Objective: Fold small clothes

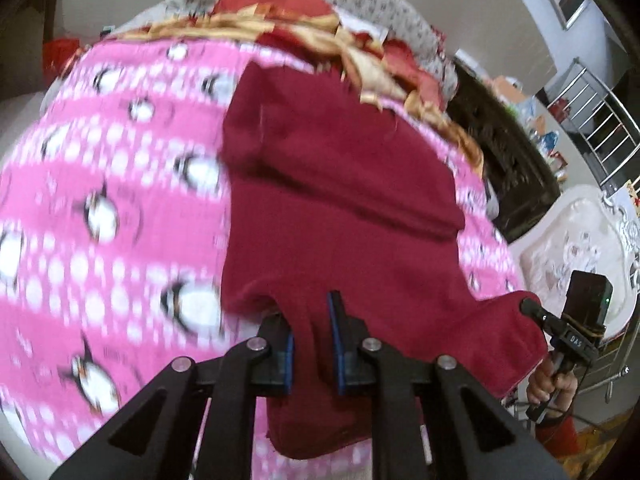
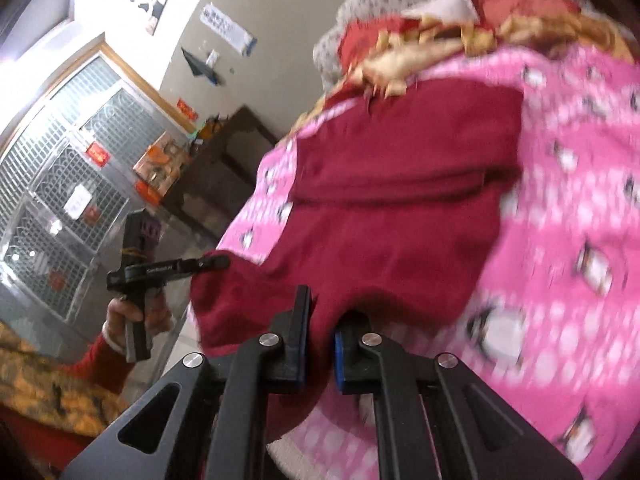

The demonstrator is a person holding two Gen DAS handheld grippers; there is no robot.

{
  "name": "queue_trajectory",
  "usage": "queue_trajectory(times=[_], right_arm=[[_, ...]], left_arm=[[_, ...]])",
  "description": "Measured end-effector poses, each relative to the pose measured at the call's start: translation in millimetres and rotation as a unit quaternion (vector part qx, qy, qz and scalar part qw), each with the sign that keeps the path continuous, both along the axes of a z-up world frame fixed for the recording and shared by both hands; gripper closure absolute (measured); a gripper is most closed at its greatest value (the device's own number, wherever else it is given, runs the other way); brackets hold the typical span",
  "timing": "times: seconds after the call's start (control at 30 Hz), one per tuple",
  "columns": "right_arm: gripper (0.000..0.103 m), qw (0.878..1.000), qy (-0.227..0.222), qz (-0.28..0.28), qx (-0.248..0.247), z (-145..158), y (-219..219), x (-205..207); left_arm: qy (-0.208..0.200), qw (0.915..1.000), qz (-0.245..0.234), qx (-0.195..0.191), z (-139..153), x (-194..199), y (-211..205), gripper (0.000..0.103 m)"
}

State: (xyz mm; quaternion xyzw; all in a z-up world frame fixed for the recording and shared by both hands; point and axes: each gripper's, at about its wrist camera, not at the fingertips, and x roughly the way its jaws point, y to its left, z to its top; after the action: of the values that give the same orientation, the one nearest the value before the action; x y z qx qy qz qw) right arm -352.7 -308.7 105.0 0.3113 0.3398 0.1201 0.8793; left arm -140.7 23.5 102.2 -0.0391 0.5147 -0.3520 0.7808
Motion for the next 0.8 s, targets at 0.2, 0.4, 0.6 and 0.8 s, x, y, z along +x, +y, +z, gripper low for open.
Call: queue_trajectory(times=[0.2,0.4,0.6,0.8], right_arm=[[0.082,0.998,-0.02,-0.059,-0.016,9,-35,40],[0.082,0.994,-0.009,-0.099,-0.036,9,-73,88],[0.082,0.992,0.006,-0.119,-0.038,-1,-104,127],[0.082,0.989,0.032,-0.14,-0.033,-19,-131,162]], left_arm=[[-0.047,0.9986,0.015,-0.016,21,38,-32,0.088],[-0.067,0.9972,0.027,-0.016,26,83,-70,0.089],[-0.07,0.9967,0.041,-0.001,21,129,-100,0.089],[-0.061,0.9967,0.049,0.021,2,164,-124,0.09]])
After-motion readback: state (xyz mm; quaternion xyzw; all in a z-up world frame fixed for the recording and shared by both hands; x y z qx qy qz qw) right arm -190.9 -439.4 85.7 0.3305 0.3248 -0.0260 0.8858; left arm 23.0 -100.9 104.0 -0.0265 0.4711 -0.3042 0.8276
